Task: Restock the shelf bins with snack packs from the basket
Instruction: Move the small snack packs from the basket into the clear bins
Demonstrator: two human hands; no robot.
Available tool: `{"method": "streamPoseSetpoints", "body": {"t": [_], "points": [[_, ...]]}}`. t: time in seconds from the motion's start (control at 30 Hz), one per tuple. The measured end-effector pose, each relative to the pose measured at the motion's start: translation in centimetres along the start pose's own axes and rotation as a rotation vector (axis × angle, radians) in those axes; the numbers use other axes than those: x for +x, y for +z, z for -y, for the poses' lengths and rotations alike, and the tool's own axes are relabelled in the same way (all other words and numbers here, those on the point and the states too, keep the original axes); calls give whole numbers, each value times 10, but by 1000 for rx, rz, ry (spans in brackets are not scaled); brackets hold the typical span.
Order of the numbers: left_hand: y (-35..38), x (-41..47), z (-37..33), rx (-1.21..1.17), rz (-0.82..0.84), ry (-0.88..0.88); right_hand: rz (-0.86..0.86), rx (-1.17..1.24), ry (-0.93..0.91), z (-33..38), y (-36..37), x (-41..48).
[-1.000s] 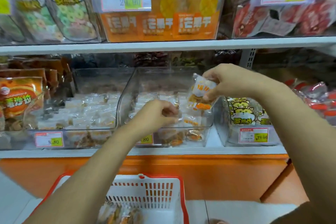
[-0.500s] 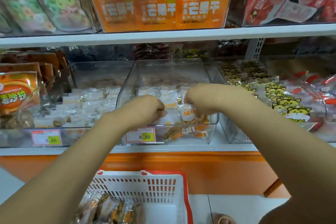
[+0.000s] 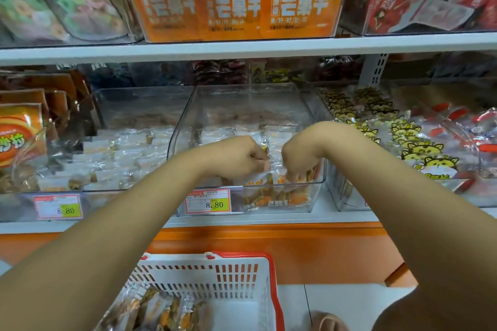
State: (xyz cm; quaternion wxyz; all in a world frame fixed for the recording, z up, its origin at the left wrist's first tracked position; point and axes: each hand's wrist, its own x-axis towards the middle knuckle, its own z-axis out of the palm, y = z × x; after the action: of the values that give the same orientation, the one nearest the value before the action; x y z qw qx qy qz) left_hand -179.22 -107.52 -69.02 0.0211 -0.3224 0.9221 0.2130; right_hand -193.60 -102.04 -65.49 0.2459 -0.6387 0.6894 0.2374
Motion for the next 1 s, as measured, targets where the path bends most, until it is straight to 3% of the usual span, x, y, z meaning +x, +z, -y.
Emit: {"method": "streamPoseSetpoints", "body": {"t": [0.17,0.3,0.43,0.6,0.73,1.0], "points": [[6,1,-4,-86,108,9,50,38,29,0,-2,11],[13,5,-12,155,159,-45,68,48,20,3,-3,13],[20,5,-15,60,58,-86,26,-27,17,4,0,12],[19,-6,-6,-250,-130,-2,-16,97,11,-4,1,6],[14,-15,-20,57,-322,109,-136,32,-8,-14,-10,-12],[17,11,-54,306,-264,114,-294,-37,-4,-32,-20,-32]]}}
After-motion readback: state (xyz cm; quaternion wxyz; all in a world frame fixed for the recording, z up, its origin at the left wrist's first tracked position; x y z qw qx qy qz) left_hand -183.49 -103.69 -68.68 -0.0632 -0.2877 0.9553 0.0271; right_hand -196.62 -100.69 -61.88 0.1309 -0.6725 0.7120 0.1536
